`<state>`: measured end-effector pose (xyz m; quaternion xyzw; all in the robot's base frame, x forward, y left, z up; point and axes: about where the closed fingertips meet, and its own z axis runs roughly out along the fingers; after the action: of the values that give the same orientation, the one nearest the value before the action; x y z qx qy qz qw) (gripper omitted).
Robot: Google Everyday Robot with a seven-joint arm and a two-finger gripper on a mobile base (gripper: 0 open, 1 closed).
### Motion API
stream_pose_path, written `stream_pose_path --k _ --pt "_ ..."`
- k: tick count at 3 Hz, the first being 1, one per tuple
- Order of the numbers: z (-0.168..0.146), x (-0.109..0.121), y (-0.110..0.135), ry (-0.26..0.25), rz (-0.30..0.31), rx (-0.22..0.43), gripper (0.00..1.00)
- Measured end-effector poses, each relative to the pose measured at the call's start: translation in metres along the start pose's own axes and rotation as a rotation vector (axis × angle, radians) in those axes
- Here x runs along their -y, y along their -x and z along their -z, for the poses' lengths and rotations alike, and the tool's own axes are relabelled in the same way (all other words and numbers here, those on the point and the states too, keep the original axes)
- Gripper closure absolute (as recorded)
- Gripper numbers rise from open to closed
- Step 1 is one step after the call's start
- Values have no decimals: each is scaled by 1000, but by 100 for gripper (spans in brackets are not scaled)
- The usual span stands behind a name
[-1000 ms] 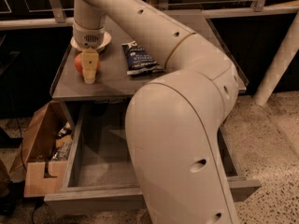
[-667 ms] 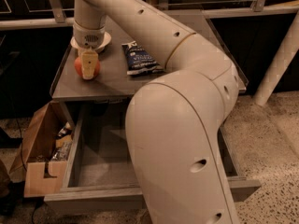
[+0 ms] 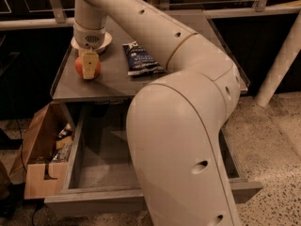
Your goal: Place apple into top drawer
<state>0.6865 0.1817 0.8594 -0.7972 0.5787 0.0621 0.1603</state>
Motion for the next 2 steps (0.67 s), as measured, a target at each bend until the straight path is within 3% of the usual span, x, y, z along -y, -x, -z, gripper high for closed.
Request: stream_pose_path --k 1,2 --pt "0 0 0 0 0 0 100" --pt "0 0 0 0 0 0 100"
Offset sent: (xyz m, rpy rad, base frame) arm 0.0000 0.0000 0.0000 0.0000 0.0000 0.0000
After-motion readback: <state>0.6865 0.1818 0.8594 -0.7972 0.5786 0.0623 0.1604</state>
